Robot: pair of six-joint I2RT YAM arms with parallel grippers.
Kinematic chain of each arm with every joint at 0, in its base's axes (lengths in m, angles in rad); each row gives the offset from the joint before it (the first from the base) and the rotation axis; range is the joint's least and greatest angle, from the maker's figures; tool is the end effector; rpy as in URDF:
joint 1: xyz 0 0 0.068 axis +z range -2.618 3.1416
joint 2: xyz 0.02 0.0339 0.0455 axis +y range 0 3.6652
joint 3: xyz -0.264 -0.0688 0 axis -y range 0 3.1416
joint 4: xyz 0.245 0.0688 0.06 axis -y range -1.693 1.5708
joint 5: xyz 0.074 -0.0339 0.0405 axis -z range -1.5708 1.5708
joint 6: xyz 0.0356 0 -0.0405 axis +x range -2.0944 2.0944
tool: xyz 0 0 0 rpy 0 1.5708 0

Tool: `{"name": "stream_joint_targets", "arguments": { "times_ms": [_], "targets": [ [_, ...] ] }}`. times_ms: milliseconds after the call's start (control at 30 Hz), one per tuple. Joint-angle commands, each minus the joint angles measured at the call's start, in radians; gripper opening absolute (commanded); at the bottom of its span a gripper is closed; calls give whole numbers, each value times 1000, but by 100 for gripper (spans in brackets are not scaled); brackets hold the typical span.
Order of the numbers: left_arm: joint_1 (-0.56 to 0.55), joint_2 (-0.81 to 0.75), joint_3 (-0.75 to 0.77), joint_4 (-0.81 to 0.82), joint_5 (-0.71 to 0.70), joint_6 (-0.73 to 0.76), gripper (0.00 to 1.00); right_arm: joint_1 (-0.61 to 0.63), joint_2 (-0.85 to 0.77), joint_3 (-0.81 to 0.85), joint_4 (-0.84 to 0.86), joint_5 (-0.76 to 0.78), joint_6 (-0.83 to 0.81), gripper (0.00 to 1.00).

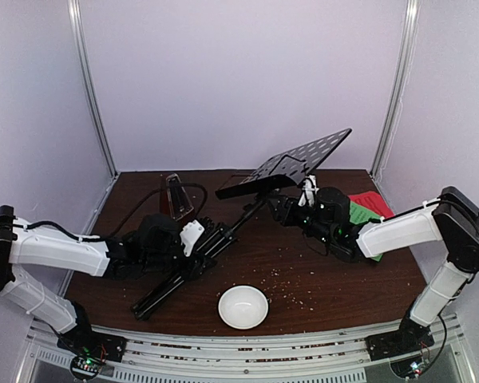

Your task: Pack up the instrument practice props

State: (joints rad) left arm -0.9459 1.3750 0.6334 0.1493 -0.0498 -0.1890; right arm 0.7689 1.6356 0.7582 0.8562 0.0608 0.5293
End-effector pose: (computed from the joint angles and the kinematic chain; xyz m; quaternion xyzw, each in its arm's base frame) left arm 0.1657 -0.2266 0.1900 0.3152 0.8243 -0.2340 0.4080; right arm 0.2526 0.2414 0.2245 -0.0642 0.7117 0.4054 0.5702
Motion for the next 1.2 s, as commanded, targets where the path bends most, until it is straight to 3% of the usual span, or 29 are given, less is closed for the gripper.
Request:
{"name": "stream_joint_targets", "arguments": {
  "times_ms": [0,300,500,767,1167],
  "targets": [
    [-2,-9,30,322,-24,22,0,-7,-3,-18,132,27,-19,57],
    [0,99,45,284,-110,9,0,-9,16,-58,155,0,-32,58],
    [1,136,78,226,-234,21,0,-11,-52,-123,139,27,-76,62],
    [1,214,132,142,-406,72,0,-15,-188,-252,93,145,-129,67],
    [2,345,233,17,-536,41,0,-20,-375,-381,-52,382,-198,79]
  ]
}}
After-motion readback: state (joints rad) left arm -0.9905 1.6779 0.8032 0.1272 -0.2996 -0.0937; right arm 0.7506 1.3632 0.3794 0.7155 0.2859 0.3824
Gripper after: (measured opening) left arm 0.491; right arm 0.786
